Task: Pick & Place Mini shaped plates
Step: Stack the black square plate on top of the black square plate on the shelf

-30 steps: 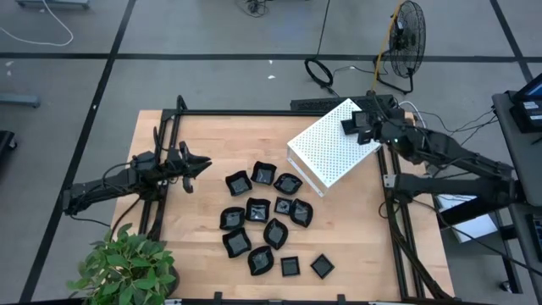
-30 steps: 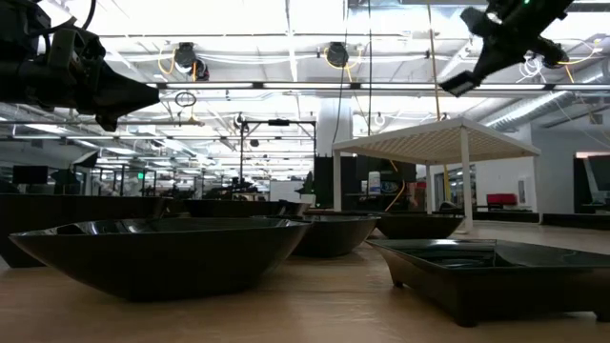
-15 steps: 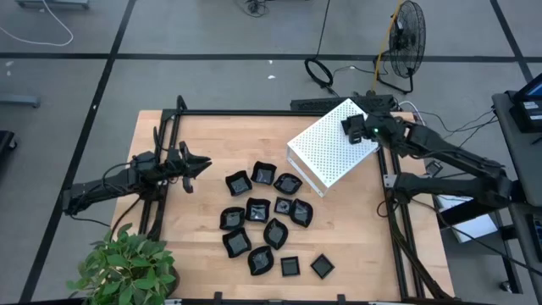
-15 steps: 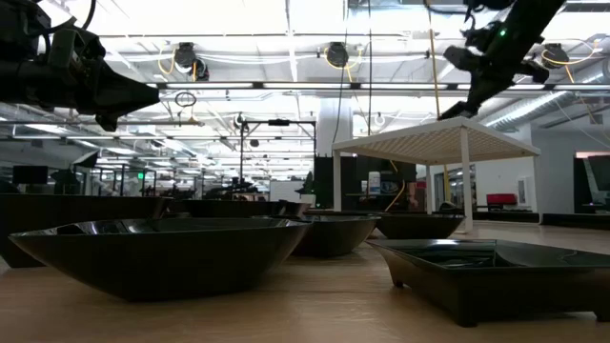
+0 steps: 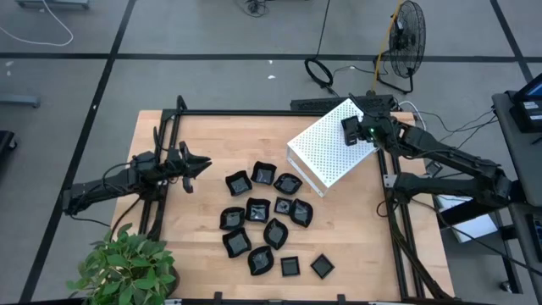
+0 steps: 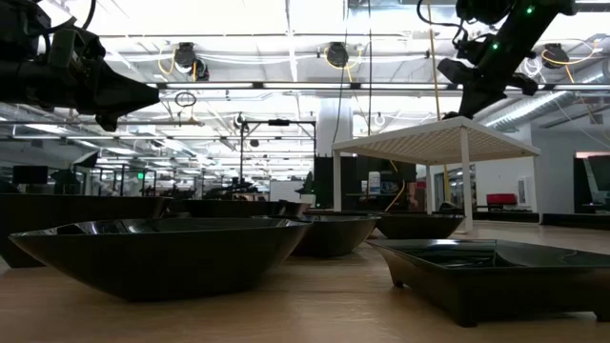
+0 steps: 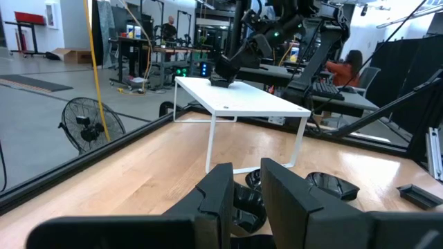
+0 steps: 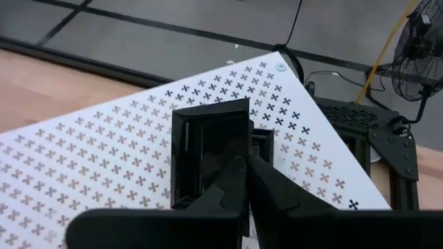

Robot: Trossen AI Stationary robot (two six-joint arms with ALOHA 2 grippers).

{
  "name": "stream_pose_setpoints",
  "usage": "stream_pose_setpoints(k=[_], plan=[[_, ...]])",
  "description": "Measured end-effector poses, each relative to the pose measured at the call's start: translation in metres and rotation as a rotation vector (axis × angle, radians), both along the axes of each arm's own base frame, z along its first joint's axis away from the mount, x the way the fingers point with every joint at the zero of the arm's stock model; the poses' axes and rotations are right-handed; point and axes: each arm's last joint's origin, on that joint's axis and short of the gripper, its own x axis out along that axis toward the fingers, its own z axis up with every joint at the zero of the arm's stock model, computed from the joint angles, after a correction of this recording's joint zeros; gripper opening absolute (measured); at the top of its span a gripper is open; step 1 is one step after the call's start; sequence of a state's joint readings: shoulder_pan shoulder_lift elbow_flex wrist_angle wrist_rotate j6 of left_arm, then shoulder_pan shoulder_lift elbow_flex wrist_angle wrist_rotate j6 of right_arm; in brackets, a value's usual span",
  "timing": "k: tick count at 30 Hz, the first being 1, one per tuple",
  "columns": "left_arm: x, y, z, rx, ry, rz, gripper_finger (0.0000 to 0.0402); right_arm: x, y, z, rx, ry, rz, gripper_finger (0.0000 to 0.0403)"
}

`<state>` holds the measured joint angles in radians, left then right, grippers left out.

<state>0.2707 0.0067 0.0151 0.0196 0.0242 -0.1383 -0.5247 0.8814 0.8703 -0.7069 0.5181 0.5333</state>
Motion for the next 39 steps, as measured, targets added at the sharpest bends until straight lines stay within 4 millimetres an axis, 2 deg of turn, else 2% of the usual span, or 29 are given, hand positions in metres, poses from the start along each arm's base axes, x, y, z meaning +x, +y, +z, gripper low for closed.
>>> stream_pose_setpoints(k=[13,16,20,24,28,32,35,39], plan=[[0.0,0.0,0.0,0.0,0.0,0.0,0.0076,0.001,0.0,0.002,-0.008,-0.028,0.011,0.006],[0.0,0.0,0.0,0.0,0.0,0.0,0.0077,0.008,0.003,0.008,-0.013,-0.108,0.127,0.0072],[0.0,0.0,0.0,0.0,0.0,0.0,0.0077,0.023,0.014,0.021,-0.042,-0.251,0.379,0.0092],[0.0,0.0,0.0,0.0,0.0,0.0,0.0077,0.042,0.037,0.035,-0.107,-0.376,0.666,0.0118],[0.0,0.0,0.0,0.0,0.0,0.0,0.0077,0.065,0.07,0.046,-0.186,-0.499,0.889,0.015],[0.0,0.0,0.0,0.0,0.0,0.0,0.0077,0.092,0.11,0.042,-0.218,-0.557,1.089,0.0178],[0.0,0.0,0.0,0.0,0.0,0.0,0.0077,0.114,0.138,0.031,-0.191,-0.483,1.148,0.019],[0.0,0.0,0.0,0.0,0.0,0.0,0.0077,0.145,0.168,0.018,-0.127,-0.239,1.175,0.0191]])
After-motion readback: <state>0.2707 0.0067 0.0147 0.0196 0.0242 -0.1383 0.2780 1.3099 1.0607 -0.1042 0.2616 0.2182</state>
